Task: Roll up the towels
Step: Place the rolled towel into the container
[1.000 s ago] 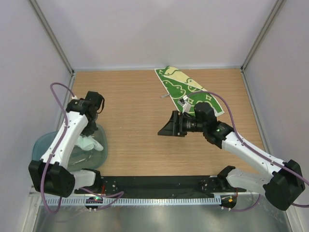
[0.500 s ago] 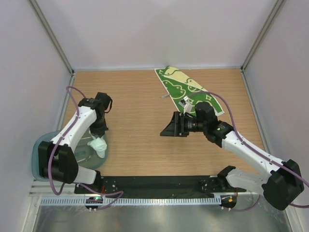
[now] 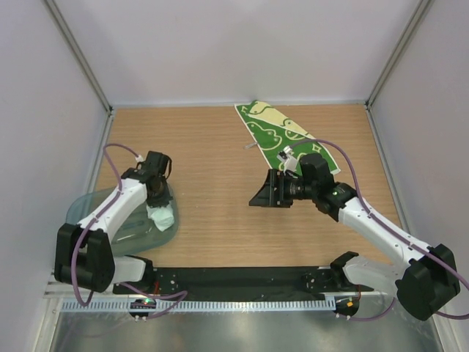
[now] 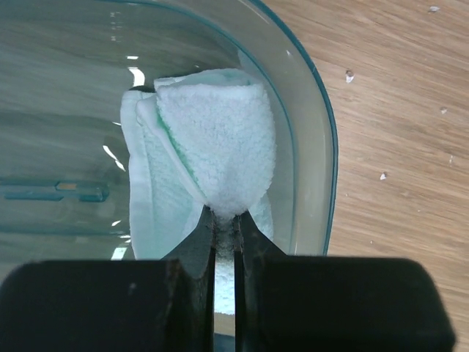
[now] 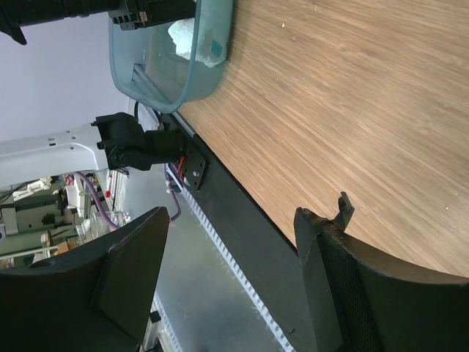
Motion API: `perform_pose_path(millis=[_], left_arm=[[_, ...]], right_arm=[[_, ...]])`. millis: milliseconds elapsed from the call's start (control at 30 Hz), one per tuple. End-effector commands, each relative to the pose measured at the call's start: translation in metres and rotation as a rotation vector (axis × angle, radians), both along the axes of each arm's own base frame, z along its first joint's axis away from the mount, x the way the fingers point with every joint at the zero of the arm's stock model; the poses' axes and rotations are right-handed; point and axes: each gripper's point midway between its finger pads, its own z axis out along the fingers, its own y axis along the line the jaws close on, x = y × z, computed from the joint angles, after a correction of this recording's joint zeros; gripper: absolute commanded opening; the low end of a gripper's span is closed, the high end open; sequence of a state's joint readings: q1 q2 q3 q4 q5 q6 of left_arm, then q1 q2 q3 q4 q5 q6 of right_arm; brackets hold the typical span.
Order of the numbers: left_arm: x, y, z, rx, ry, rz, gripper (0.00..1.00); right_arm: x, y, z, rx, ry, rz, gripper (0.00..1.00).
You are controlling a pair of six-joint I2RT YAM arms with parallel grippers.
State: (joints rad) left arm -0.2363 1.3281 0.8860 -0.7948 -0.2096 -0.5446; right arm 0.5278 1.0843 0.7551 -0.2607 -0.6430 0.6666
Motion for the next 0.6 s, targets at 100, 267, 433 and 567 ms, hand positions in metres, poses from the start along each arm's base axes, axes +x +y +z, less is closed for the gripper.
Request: perform_pose_path(millis=[100,267,433,567], left_arm=[[0.033,-0.023,0.008,-0.133,-0.202,0.017,0.00],[0.022,-0.013,-0.017,-0.118,-0.157,0.076,0.00],[0.012,-0.008,-0.031,-0.158,-0.157,0.142,0.00],[0.013,-0.005,-0.026,-0.229,-0.196,0.199,0.02]], right_arm=[[0.001,0.003,0.021,0.039,-0.043,0.022,0.76],[0.001,0.002,0.025,0.035,-0.055,0.022,0.76],[0.000,0.001,0.022,0.027,-0.046,0.022,0.76],[0.001,0.002,0.024,0.030,-0.042,0.015,0.76]])
